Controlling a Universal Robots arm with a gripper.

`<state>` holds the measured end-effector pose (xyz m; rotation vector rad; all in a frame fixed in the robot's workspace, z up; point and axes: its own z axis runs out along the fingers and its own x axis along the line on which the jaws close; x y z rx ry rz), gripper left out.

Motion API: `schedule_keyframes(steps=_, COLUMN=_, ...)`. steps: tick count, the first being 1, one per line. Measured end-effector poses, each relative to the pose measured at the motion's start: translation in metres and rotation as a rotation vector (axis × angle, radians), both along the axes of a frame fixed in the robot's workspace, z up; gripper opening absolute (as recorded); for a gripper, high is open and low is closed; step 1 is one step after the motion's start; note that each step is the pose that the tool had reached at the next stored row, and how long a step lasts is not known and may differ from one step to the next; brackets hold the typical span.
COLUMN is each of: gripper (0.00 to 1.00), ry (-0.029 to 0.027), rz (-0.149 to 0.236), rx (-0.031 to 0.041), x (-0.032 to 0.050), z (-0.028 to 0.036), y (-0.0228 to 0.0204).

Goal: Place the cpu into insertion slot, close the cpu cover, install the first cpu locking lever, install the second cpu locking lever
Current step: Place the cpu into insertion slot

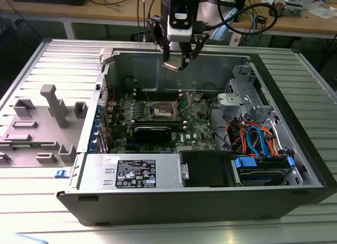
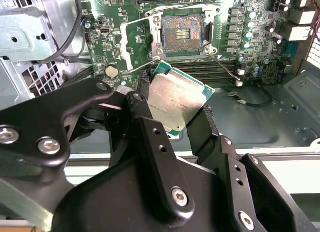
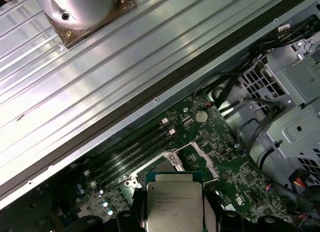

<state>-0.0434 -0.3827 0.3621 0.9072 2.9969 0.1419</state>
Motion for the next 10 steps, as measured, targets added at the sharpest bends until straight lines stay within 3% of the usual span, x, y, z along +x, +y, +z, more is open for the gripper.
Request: schedule_keyframes(steps=10, gripper=0.55, ry=0.0, rz=-0.021, rx=-0.0001, x=0.0, z=0.0, y=0.0)
